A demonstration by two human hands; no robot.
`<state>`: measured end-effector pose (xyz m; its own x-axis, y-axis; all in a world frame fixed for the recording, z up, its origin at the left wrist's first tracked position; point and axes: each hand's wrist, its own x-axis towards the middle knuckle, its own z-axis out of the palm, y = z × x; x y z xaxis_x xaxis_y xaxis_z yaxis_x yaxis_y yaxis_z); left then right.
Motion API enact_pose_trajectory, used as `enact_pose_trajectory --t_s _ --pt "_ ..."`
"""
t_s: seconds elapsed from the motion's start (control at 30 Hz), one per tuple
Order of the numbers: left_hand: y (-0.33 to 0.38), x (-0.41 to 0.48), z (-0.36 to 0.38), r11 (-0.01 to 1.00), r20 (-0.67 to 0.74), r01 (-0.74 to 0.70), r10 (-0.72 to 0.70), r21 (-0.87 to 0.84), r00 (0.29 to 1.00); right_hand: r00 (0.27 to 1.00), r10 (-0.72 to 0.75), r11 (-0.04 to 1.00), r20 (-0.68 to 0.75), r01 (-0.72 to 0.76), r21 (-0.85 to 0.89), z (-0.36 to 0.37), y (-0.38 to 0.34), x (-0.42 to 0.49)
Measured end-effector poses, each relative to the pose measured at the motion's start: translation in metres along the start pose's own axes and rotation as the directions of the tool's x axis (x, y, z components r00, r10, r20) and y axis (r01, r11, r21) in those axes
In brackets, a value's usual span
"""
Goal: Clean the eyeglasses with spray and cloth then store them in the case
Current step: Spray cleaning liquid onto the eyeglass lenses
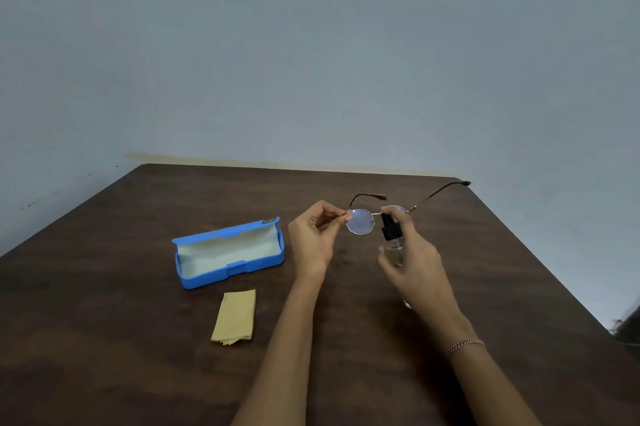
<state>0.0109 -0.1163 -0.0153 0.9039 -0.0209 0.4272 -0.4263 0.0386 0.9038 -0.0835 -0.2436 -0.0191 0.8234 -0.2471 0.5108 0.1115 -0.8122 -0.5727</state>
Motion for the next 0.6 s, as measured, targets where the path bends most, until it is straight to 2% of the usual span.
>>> enact_pose_trajectory --t_s 0.1,0.47,0.6 --pt "0.0007 -0.0023 0.0009 1.000 0.025 -0.027 0.027 -0.010 0.999 1.000 -0.004 0.999 -0.007 0.004 -0.045 0.0043 -0.0027 -0.0011" --pt "0.0006 -0.0066 0.0023 0.998 0.074 -0.054 0.056 -0.032 0.996 0.996 0.007 0.999 -0.086 -0.010 -0.034 0.0070 -0.0043 -0.0023" --pt "-0.0005 -0.0062 0.0027 0.997 0.071 -0.069 0.070 -0.023 0.995 0.997 0.049 0.997 -0.066 -0.053 -0.052 0.0061 -0.0026 -0.0016"
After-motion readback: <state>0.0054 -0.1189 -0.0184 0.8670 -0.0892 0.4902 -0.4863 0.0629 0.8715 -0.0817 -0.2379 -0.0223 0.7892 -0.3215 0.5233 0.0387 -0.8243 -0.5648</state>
